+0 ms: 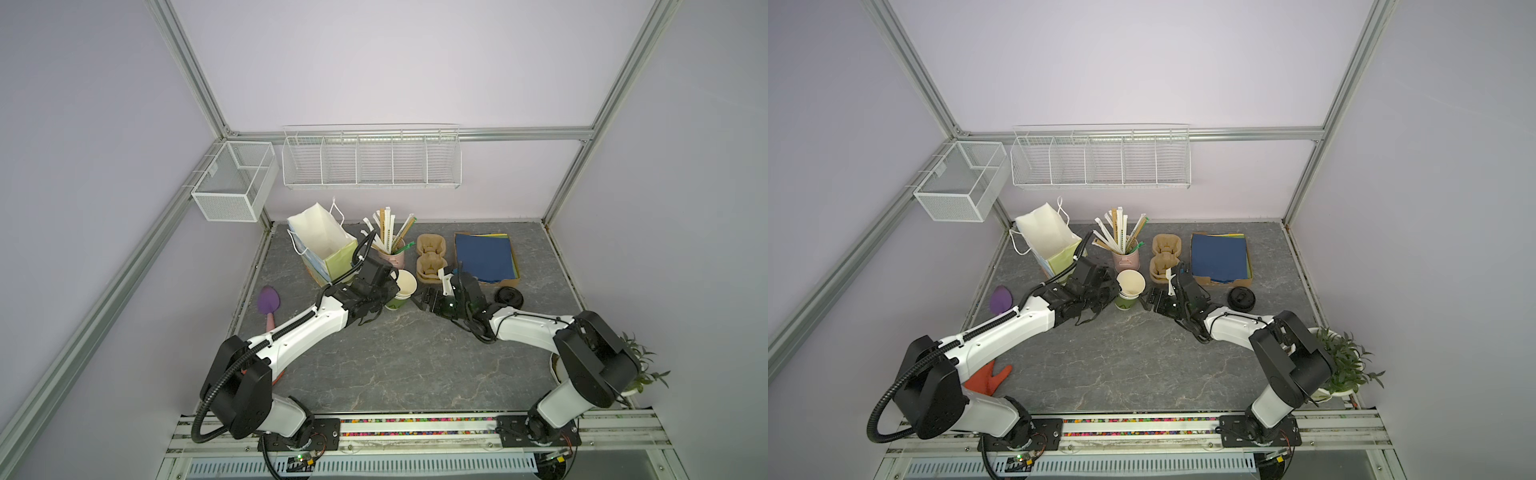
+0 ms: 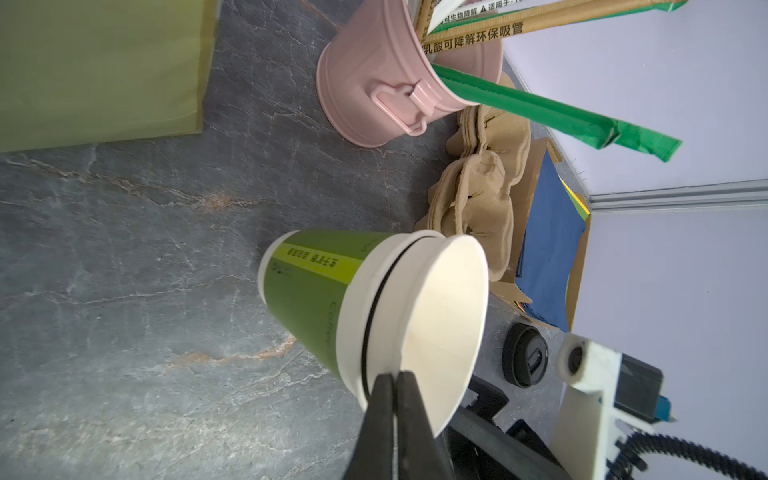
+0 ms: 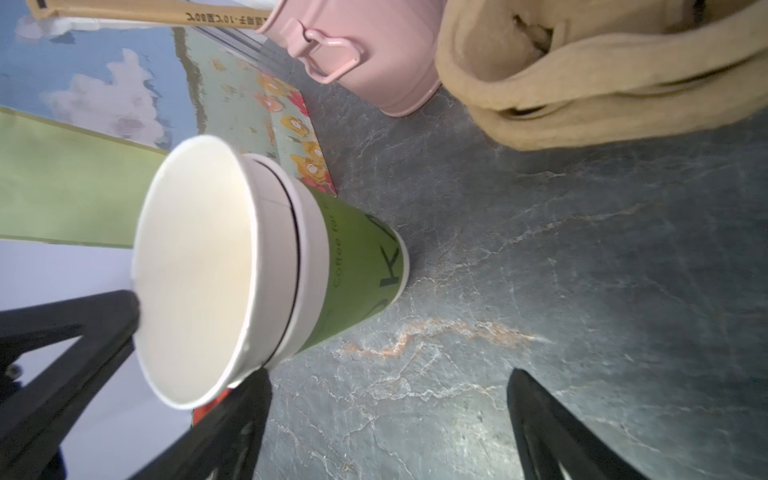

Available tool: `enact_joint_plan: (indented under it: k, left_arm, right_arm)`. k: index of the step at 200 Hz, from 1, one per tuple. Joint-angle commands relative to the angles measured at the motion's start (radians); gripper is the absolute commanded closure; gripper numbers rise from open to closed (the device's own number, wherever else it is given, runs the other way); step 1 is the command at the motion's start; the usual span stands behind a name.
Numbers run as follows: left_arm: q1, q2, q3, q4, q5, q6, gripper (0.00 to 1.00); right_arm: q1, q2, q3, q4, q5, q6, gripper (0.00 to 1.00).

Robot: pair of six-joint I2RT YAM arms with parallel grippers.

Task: Pack the takeout coffee

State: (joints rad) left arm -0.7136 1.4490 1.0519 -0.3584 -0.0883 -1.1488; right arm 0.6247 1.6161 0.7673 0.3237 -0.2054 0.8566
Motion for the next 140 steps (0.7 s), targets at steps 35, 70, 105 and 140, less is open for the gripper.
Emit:
enact_joint_plan:
  k: [35, 70, 105, 140]
  left_arm:
    - [0.006, -0.04, -0.059, 0.079, 0.032, -0.042, 1.0]
    - [0.009, -0.058, -0.057, 0.052, 0.007, -0.024, 1.0]
    - [0.009, -0.065, -0.055, 0.023, -0.02, -0.008, 1.0]
    - [0.009, -0.064, -0.074, 0.047, -0.013, -0.018, 1.0]
  right_arm:
    - [0.006, -0.013, 0.009, 0.008, 0.025, 0.008, 0.08]
    - [0.006, -0.064, 0.037, -0.072, 0.02, -0.039, 0.07]
    - [0.008, -0.136, 0.091, -0.289, 0.106, -0.103, 0.07]
    - [0.017, -0.157, 0.105, -0.328, 0.117, -0.132, 0.05]
